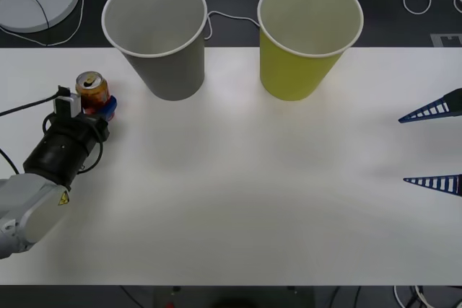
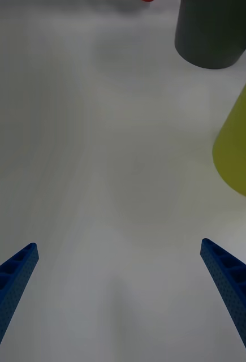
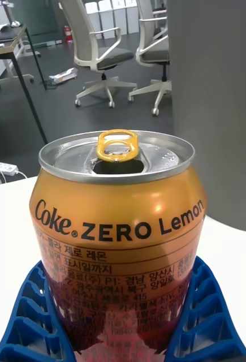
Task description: Put the can into the green bin and the plastic bottle into the gray bin
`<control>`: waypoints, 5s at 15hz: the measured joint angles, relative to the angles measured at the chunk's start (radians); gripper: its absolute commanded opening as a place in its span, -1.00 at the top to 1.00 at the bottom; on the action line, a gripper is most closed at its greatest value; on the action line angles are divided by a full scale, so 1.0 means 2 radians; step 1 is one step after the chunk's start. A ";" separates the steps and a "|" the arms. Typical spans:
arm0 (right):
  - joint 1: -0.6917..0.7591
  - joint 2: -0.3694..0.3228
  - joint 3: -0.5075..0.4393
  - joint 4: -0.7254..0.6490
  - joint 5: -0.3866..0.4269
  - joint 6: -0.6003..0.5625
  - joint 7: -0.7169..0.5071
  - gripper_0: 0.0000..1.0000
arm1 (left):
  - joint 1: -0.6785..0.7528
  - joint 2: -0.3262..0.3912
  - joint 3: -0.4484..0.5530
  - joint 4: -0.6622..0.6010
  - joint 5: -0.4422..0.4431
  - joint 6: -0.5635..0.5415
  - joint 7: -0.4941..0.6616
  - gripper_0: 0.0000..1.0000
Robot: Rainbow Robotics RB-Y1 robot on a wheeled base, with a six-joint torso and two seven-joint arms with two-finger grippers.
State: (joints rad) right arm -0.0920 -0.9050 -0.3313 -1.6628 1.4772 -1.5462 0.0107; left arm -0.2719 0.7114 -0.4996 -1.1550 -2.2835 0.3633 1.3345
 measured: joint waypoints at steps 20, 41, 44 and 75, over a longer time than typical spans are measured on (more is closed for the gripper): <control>0.000 0.000 0.000 0.000 0.000 0.000 0.000 -1.00 | 0.166 0.022 0.361 -0.448 0.054 -0.647 -0.123 1.00; 0.000 0.000 0.000 0.000 0.000 0.000 0.000 -1.00 | -0.185 0.141 0.237 -0.488 0.191 -0.967 -0.019 1.00; 0.000 0.000 0.000 0.000 0.000 0.000 0.000 -1.00 | -0.262 0.140 0.200 -0.450 0.227 -0.967 -0.009 1.00; 0.000 0.000 0.000 0.000 0.000 0.000 0.000 -1.00 | -0.764 -0.222 -0.174 0.180 0.157 -0.771 0.041 1.00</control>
State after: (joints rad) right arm -0.0920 -0.9050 -0.3313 -1.6628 1.4772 -1.5463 0.0107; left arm -1.7994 0.2670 -0.8471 -0.7946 -1.9705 -1.1786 1.4158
